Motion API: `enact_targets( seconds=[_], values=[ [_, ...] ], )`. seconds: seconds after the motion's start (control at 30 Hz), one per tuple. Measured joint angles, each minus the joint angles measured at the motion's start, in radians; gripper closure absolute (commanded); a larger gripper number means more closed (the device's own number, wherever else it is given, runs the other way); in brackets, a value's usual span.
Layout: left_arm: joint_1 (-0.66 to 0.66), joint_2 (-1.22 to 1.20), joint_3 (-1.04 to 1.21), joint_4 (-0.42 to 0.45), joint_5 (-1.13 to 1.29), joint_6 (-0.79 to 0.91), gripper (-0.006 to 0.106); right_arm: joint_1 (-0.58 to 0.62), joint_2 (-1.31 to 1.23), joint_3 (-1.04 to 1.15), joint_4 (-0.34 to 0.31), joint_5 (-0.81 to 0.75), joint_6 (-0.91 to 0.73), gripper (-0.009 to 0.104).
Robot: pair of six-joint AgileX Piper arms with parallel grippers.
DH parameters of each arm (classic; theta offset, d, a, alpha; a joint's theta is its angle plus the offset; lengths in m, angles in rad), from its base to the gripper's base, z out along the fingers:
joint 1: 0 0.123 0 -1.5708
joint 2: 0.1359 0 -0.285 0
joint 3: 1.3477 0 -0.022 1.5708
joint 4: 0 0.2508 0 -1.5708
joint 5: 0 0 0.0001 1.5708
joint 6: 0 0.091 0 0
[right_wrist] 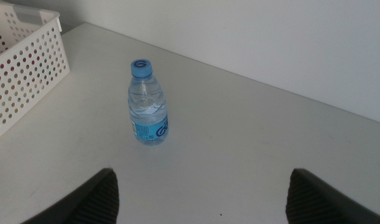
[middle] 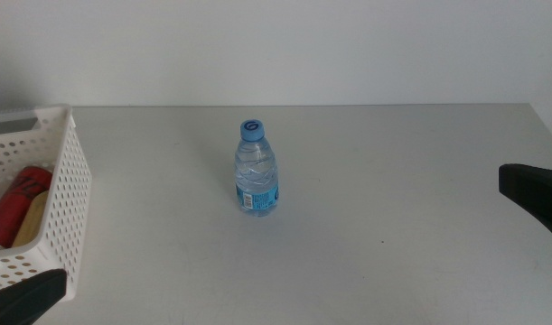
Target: Use arms to grab the bottles and put them into the dustbin to the left of the table.
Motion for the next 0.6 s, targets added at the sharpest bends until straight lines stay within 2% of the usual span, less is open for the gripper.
enact_targets(
  seconds=[0.43, 0.6],
  values=[
    [0.000, 0.082, 0.020, 0.010, -0.323, 0.008, 0.017, 0.000, 0.000, 0.000, -0.001, 0.001, 0.000, 0.020],
    [0.000, 0.190, 0.099, -0.060, -0.523, 0.015, 0.017, 0.000, 0.000, 0.000, -0.001, 0.001, 0.000, 0.020]
  ],
)
